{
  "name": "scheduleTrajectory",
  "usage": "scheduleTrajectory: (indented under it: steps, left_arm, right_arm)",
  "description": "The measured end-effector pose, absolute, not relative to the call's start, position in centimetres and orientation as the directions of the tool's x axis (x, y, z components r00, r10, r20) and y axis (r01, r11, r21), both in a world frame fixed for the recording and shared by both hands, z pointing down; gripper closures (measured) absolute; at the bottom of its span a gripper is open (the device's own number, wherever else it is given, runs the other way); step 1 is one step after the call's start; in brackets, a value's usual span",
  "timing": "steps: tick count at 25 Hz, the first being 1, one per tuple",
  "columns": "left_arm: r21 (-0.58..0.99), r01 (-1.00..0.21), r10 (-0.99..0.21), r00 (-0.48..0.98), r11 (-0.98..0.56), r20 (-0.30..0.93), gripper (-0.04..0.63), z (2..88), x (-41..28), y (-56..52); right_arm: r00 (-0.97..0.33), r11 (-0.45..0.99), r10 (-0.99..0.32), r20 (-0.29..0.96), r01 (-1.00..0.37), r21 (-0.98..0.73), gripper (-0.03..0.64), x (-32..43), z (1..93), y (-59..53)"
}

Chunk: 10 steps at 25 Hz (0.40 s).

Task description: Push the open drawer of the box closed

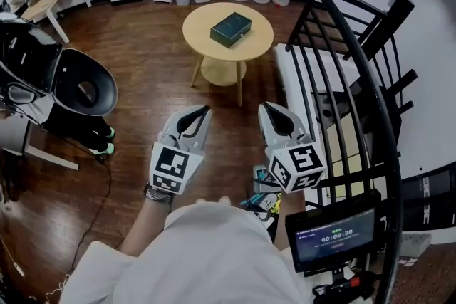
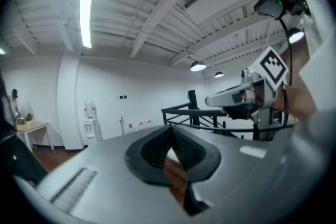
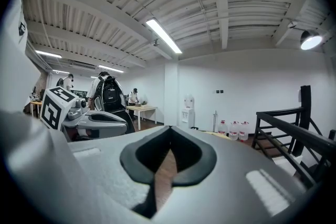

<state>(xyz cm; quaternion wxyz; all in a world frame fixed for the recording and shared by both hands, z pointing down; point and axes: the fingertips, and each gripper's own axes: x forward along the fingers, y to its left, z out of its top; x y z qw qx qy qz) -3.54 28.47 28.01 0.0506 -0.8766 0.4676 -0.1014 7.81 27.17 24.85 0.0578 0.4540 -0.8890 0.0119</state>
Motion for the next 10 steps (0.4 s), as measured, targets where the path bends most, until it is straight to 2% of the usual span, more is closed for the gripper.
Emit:
scheduleTrajectory:
  steps: [10]
  left_arm:
    - [-0.181, -0.811, -0.831, 0.54, -0.556, 0.129, 0.588, 27.0, -2.9, 26.5]
  right_arm:
    - [-0.592, 0.601, -0.797, 0.116, -0.798, 0.053, 0.614, 7.7, 23.8, 25.3]
